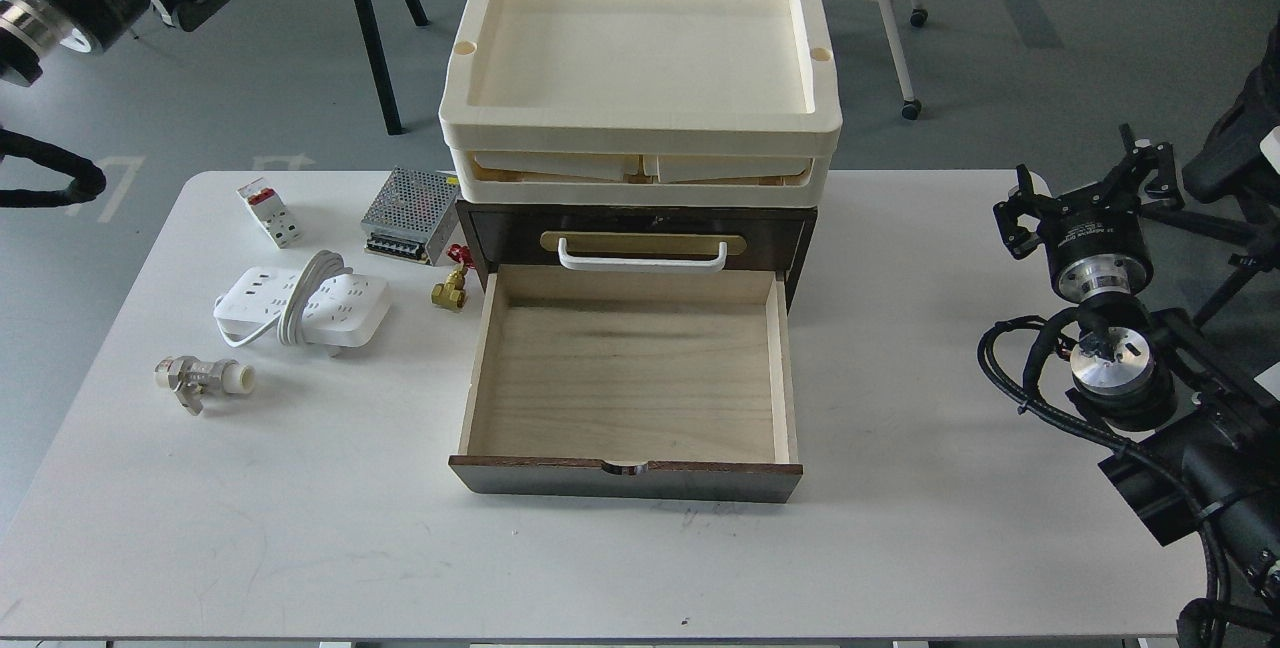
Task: Put charging cable into cabinet
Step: 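Move the left gripper toward the white power strip on the table, then lower the left gripper onto the white power strip and grasp it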
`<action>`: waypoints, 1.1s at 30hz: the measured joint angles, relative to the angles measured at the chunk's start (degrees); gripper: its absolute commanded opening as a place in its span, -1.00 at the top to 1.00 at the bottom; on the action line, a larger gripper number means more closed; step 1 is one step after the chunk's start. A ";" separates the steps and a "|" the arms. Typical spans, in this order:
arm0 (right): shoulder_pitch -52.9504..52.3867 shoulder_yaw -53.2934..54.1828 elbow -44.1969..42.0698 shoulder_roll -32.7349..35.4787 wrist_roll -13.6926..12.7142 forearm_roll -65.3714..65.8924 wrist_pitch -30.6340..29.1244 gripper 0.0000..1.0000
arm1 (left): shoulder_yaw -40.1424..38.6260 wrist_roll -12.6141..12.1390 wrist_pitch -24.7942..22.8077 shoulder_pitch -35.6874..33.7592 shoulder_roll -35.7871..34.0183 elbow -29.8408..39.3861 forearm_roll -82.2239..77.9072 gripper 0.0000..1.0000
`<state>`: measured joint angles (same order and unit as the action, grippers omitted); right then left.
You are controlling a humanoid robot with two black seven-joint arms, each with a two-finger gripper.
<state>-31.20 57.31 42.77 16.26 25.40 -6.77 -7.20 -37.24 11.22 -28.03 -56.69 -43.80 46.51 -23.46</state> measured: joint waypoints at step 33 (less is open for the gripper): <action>0.00 -0.54 0.22 0.00 0.00 0.00 -0.11 -0.99 | 30.49 0.50 27.04 8.69 0.91 0.76 -69.88 -0.77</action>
<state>-31.20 56.77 42.98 16.26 25.40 -6.77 -7.32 -6.75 11.72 -1.00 -48.00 -42.89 47.27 -93.34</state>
